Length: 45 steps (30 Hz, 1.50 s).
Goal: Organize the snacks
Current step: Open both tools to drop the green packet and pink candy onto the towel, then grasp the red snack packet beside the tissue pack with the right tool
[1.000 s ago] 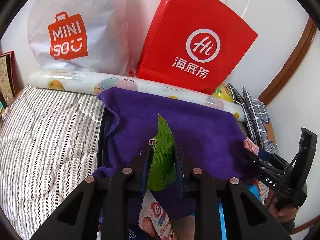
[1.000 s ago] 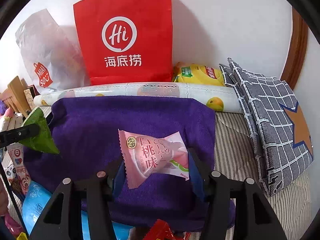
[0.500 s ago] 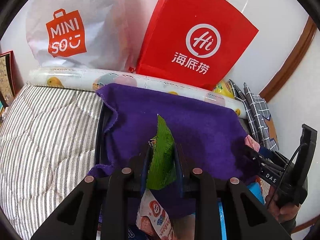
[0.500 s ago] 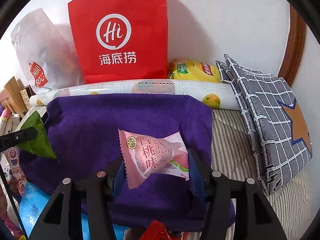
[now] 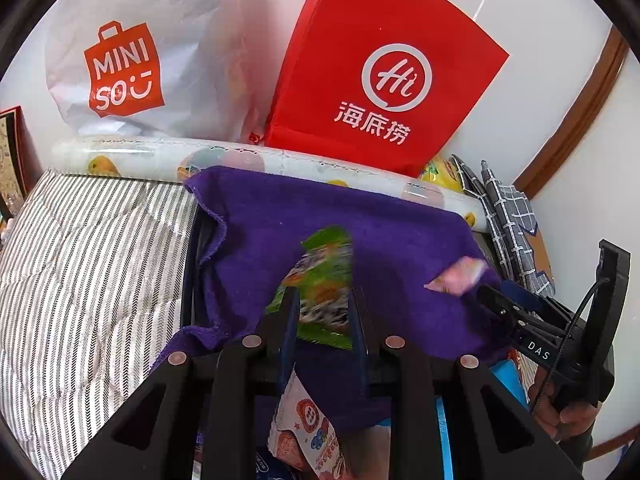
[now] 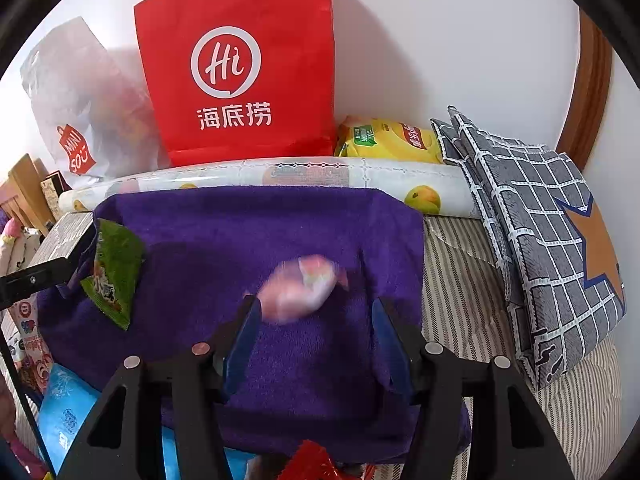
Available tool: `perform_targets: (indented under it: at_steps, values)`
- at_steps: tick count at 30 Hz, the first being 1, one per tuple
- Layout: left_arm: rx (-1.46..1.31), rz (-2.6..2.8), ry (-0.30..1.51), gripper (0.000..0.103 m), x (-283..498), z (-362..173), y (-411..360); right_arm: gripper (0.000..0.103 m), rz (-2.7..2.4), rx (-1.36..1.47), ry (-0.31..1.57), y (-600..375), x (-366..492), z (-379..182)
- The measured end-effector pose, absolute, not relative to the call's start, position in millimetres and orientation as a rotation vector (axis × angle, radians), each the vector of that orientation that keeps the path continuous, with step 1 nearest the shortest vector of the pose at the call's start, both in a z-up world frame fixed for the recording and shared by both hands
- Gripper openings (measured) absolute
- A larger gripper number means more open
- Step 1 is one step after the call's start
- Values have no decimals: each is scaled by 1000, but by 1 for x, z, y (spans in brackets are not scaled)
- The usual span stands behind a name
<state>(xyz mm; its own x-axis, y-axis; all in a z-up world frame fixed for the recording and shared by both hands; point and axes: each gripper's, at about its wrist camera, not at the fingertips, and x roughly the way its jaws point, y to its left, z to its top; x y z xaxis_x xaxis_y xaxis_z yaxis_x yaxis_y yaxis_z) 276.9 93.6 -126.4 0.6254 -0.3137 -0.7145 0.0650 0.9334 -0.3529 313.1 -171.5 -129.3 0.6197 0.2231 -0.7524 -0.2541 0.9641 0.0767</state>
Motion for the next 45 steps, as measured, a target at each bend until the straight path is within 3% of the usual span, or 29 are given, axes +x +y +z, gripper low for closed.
perform_targets:
  at_steps: [5, 16, 24, 28, 37, 45]
  values:
    - [-310, -228, 868, 26, 275, -125, 93, 64, 280, -28, 852, -173, 312, -127]
    - [-334, -235, 835, 57, 271, -118, 97, 69, 291, 49, 814, -181, 307, -111]
    - [-355, -245, 833, 65, 271, -116, 100, 69, 290, 23, 742, -177, 298, -103]
    - [-359, -252, 828, 71, 271, -114, 98, 84, 330, 24, 724, -174, 293, -100]
    - [-373, -260, 830, 73, 269, -109, 100, 84, 340, 1, 673, -172, 280, -88]
    - [-373, -265, 829, 74, 267, -104, 97, 84, 234, 84, 833, -208, 259, -104]
